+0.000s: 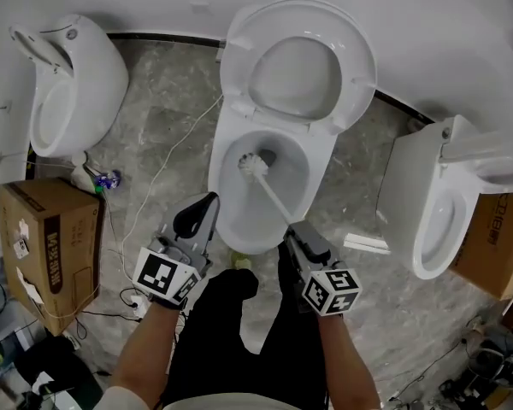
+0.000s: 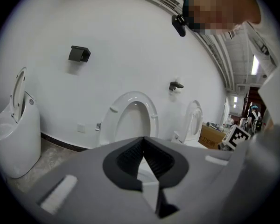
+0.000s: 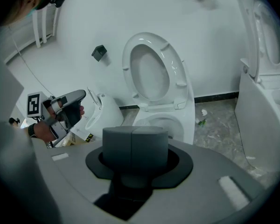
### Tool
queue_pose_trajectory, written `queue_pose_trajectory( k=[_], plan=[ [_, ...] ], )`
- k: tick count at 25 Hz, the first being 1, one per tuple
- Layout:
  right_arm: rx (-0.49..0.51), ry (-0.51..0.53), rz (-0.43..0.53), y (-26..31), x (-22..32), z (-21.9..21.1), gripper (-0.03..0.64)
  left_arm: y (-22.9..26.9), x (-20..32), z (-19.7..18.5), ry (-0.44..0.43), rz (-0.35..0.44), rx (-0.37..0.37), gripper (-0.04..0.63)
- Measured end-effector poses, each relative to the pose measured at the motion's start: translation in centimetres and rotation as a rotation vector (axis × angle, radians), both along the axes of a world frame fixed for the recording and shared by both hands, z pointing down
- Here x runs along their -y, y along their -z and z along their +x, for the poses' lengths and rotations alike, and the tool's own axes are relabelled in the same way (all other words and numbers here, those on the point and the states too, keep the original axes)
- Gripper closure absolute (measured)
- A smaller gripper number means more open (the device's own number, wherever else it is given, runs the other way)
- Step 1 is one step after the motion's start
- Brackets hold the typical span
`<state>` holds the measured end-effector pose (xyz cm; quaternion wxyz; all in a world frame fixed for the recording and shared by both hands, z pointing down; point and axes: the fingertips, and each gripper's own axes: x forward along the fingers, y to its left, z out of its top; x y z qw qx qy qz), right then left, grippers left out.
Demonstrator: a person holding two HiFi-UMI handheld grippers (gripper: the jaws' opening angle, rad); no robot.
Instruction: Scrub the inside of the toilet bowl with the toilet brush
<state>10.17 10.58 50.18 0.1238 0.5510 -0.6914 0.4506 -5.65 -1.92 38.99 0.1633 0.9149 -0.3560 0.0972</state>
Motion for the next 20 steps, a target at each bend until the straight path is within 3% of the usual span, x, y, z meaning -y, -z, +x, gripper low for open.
queue_pose_trajectory(
  k=[9,20],
  plan=[
    [0.054,-0.012,-0.049,-8.1,2.9,-0.9,0.453,-6.8,0.8,0.2,0.028,-0.029,0.018,0.589],
    [0.131,-0.013,-0.088,-13.6,6.4,-2.3,0.453,-11.0,1.3,-0.2,0.065,-0.056,0.018,0.589]
  ],
)
